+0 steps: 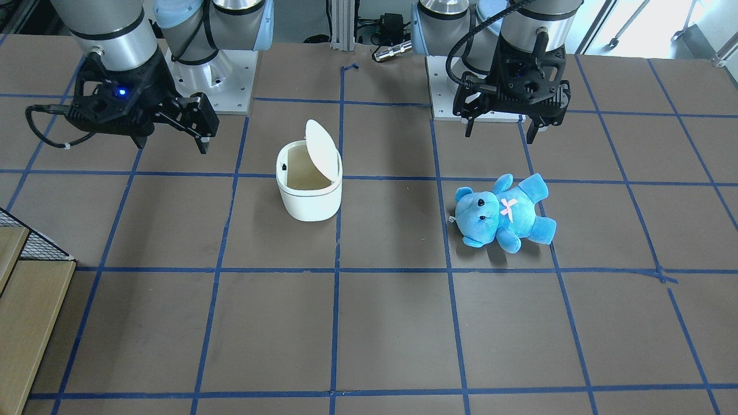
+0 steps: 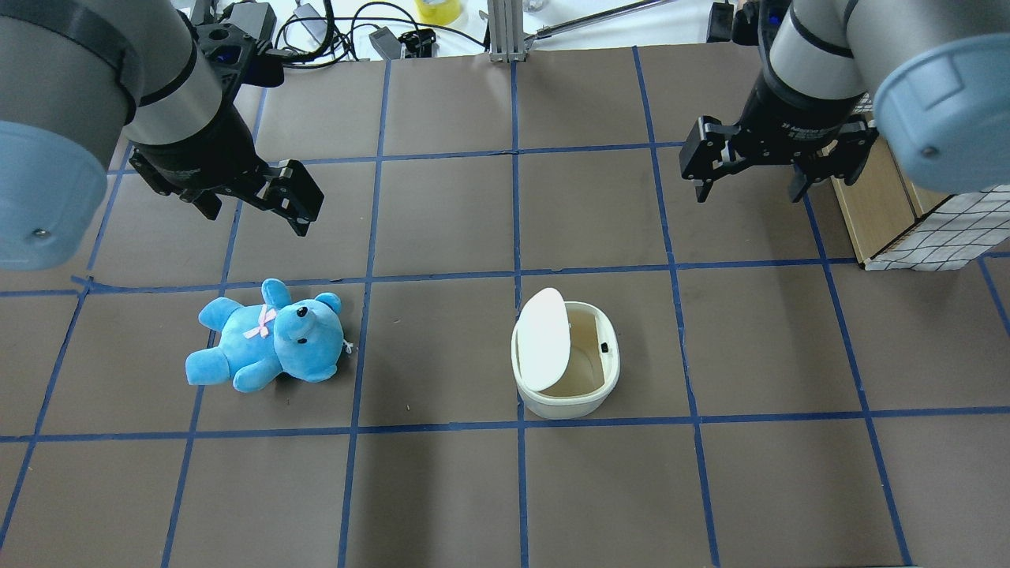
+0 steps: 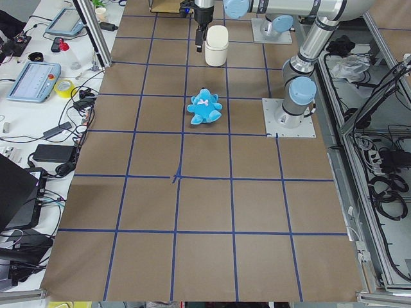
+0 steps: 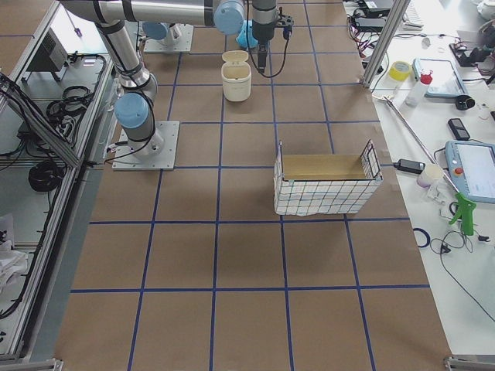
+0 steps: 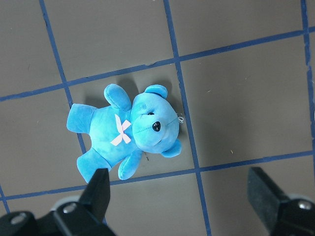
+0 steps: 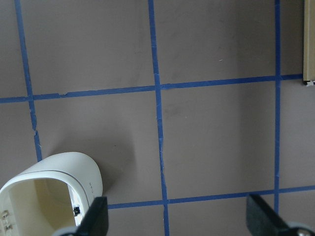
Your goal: Open trash can with right arm
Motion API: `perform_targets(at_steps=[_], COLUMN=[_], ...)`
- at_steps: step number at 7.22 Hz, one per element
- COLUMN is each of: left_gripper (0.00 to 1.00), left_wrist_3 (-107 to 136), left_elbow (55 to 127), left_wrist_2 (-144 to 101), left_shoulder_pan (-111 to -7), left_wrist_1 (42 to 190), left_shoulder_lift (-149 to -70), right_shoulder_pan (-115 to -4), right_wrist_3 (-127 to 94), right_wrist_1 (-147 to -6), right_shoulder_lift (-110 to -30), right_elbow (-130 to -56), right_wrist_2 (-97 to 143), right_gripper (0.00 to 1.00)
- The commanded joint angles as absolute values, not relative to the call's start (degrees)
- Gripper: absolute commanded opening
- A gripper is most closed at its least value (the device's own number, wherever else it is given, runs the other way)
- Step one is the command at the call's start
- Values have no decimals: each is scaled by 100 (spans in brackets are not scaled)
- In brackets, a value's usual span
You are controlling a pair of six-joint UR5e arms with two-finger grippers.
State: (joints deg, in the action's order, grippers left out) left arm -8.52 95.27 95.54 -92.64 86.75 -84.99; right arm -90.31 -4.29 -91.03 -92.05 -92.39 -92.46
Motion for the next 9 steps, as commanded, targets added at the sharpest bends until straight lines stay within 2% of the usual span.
perform_targets(at_steps=[1,9], left_gripper=[100,100], left_wrist_3=[-853,-853], left_elbow=[9527,9527], left_wrist_2=[9554,9554], left_shoulder_pan=[-9264,-9264], left_wrist_1=[8675,8675], left_shoulder_lift=[-8499,-8499], right_shoulder_pan=[-9052,-9035], right_wrist_3=[-570,-633], right_wrist_1=[-8729,-8710], right_shoulder_lift=[-9237,-9237], right_elbow=[-9000,-9018], right_wrist_2=[-9326,-9026], right_gripper=[100,100])
